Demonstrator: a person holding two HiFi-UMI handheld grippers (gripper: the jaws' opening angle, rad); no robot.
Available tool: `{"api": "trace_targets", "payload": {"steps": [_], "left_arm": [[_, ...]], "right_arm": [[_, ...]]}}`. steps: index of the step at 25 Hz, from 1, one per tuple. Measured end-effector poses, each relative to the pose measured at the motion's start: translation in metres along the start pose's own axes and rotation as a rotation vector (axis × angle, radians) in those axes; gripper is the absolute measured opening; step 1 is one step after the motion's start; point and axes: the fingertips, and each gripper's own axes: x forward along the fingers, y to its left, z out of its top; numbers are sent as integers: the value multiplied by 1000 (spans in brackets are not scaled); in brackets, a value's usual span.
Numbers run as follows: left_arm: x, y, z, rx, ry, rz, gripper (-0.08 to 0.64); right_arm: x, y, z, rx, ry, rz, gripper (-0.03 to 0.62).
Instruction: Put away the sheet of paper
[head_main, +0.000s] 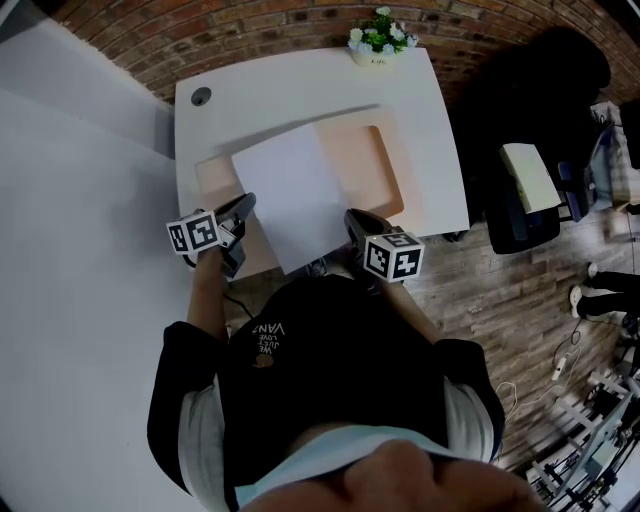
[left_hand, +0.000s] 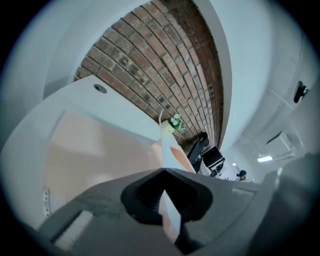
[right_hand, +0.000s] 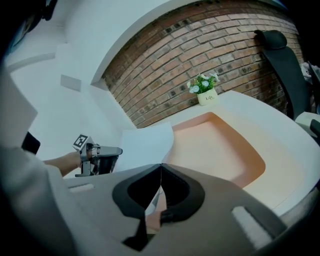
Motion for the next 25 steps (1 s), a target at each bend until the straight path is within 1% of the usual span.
{"api": "trace_targets", "payload": {"steps": [11, 17, 19, 21, 25], "left_arm": [[3, 23, -2, -13, 35, 18, 2], [5, 31, -1, -27, 39, 15, 2], [5, 33, 0, -30, 41, 14, 2], [6, 36, 1, -28, 46, 14, 2], [5, 42, 1, -13, 66, 18, 2]], "right_arm": [[15, 3, -9, -27, 43, -18, -2], [20, 5, -8, -43, 48, -38, 2], [21, 5, -8, -50, 51, -47, 16], [22, 4, -7, -58, 51, -60, 44], [18, 3, 0, -65, 27, -87, 56]]}}
